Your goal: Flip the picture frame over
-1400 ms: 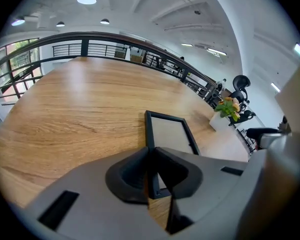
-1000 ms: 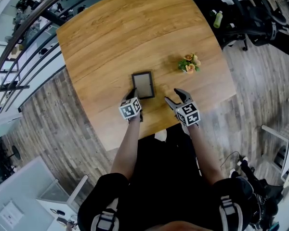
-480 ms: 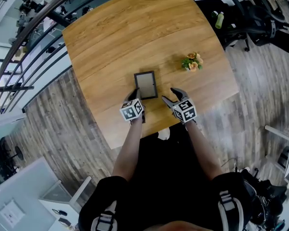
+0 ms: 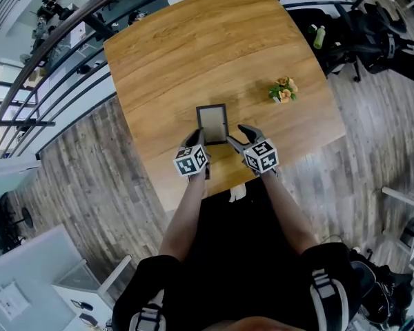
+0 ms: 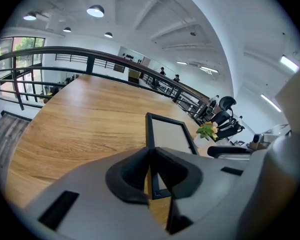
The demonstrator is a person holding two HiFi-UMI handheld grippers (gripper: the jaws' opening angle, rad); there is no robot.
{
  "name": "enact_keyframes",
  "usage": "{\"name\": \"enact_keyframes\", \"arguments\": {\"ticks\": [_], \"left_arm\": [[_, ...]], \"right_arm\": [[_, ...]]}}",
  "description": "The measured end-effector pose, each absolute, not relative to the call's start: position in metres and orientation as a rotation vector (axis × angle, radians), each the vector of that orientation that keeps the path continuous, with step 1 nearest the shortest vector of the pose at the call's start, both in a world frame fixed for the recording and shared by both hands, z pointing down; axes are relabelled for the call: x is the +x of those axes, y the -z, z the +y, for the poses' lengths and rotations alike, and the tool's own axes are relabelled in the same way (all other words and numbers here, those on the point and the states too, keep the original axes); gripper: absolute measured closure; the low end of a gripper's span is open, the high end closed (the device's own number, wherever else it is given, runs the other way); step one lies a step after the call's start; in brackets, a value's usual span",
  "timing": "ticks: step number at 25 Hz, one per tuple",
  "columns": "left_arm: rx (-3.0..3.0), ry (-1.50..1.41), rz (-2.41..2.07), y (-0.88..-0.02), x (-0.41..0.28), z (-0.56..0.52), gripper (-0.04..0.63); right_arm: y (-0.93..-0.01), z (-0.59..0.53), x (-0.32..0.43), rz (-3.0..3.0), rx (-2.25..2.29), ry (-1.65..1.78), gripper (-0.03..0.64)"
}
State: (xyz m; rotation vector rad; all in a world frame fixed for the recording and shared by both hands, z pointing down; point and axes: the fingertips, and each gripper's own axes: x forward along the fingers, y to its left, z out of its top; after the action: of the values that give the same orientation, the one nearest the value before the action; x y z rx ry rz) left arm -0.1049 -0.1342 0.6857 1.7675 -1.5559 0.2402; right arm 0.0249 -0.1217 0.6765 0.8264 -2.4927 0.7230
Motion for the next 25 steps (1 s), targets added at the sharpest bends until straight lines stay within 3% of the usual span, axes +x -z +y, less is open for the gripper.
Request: {"name": "enact_keyframes", "arguments": {"ticks": [10, 16, 22, 25], "left_arm": [[1.884, -0.205, -1.534, -0.659, -0.128, -0.117, 0.535], [1.951, -0.172, -1.515, -0.647, -0.141, -0.11, 0.537], [2.005, -0.123, -1.492, -0.639, -0.143, -0.106, 0.536], [2.033, -0.092, -1.474, -0.633, -0.138, -0.107, 0.535]], "right_arm": [[-0.667, -0.107, -0.023, -2.574, 0.861, -0.843, 0.377], [-0.662, -0.101, -0.035, -2.634, 0.906, -1.147, 0.448], [-0.662, -0.097, -0.036, -2.645, 0.933, -1.279, 0.434], [-0.651, -0.099, -0.036, -2.685, 0.925, -1.473, 0.462]]}}
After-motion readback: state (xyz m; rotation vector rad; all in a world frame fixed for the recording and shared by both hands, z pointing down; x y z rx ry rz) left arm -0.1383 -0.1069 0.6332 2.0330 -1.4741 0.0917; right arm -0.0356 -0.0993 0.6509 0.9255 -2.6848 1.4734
